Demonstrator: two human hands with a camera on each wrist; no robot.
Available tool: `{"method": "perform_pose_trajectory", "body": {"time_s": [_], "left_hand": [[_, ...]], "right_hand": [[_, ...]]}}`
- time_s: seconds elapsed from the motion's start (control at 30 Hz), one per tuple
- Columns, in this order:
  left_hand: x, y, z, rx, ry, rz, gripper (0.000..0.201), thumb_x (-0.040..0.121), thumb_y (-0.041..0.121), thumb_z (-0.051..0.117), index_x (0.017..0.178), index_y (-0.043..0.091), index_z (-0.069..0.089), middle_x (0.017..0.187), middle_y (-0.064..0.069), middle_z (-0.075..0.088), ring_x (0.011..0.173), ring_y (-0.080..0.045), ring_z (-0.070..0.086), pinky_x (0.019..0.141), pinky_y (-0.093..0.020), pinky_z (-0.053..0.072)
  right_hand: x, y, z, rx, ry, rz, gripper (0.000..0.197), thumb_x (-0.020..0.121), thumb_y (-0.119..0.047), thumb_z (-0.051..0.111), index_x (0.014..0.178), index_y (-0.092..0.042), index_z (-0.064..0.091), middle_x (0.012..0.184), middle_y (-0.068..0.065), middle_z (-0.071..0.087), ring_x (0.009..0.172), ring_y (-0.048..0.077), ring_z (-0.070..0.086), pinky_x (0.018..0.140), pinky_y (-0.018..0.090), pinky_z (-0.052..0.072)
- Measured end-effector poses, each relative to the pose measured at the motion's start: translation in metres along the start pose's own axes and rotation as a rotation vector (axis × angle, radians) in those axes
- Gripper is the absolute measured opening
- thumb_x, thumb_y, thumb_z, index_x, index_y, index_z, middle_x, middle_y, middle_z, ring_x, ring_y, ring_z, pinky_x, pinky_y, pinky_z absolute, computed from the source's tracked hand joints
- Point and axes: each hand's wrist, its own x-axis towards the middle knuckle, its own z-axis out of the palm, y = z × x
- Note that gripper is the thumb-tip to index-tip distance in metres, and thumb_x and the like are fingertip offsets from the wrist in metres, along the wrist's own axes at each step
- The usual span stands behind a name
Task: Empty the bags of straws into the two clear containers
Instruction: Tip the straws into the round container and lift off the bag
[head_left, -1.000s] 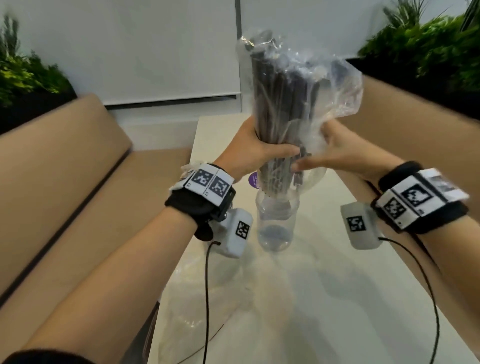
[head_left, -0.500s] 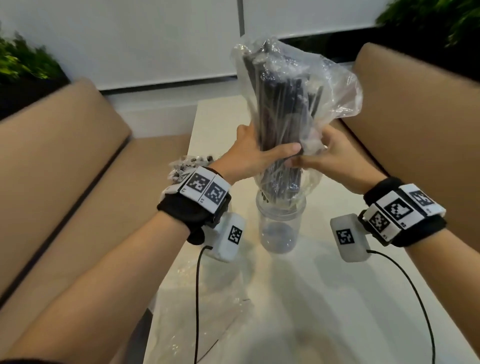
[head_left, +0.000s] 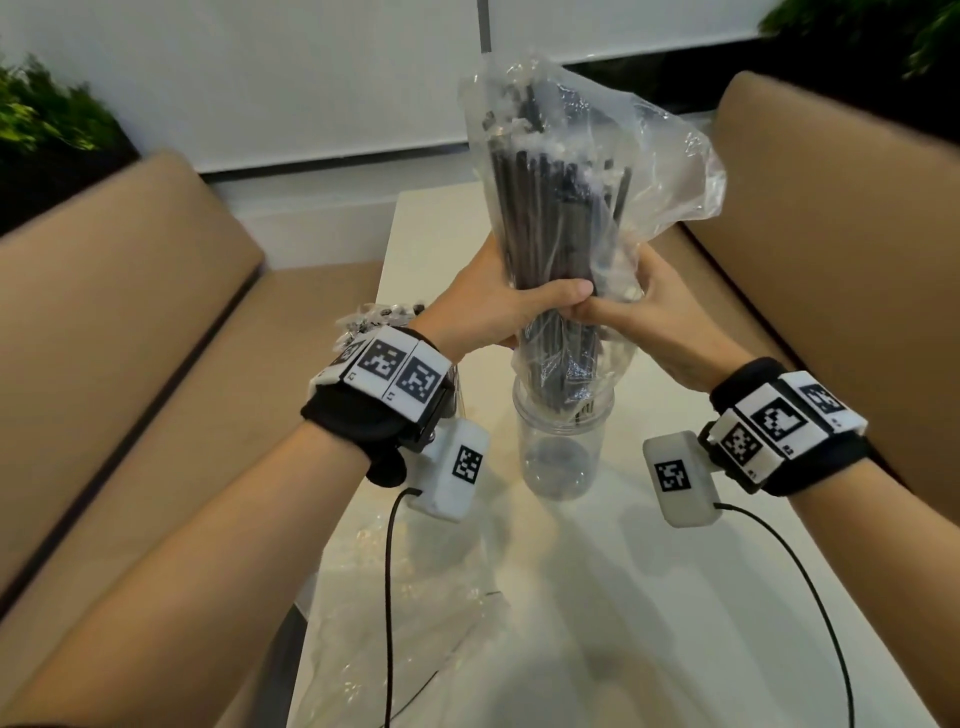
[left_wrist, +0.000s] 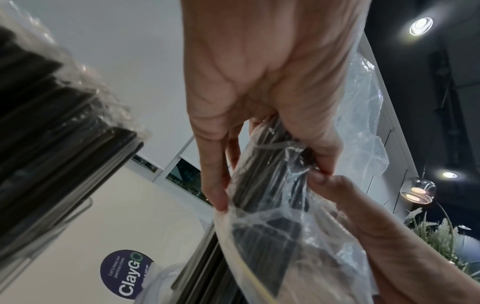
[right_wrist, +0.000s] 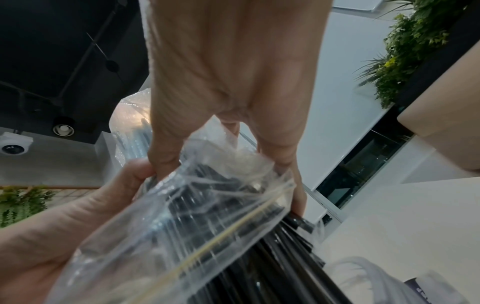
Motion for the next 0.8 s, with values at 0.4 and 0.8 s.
{"method": "perform_pose_trajectory", "body": {"time_s": [0.4,0.8], "left_hand": [[0.0005,0.0071,-0.0026,-0.03,0.026,0.039,0.063,0.08,0.036,0.076,0.132,0.027,0.042,0.115,0.01,0.059,0.105,-0.012,0.063,0.071,-0.024,0.058],[0.0032,0.0068,-0.0045,-0.056,0.074,0.124,0.025,0.087,0.014,0.065,0.087,0.036,0.054,0.095,0.001,0.058,0.099,-0.029,0.066,0.067,-0.048,0.062]], "right_hand": [[-0.0004,-0.005,0.0013,0.016,-0.01,0.02,0.049,0.081,-0.013,0.075,0.123,-0.023,0.052,0.118,0.002,0.068,0.106,0.014,0.069,0.093,0.037,0.054],[0.0001,0.0017,0.0013,-0.066,0.038,0.056,0.065,0.069,-0.062,0.074,0.121,-0.029,0.054,0.123,0.008,0.064,0.113,0.029,0.063,0.095,0.055,0.049]]}}
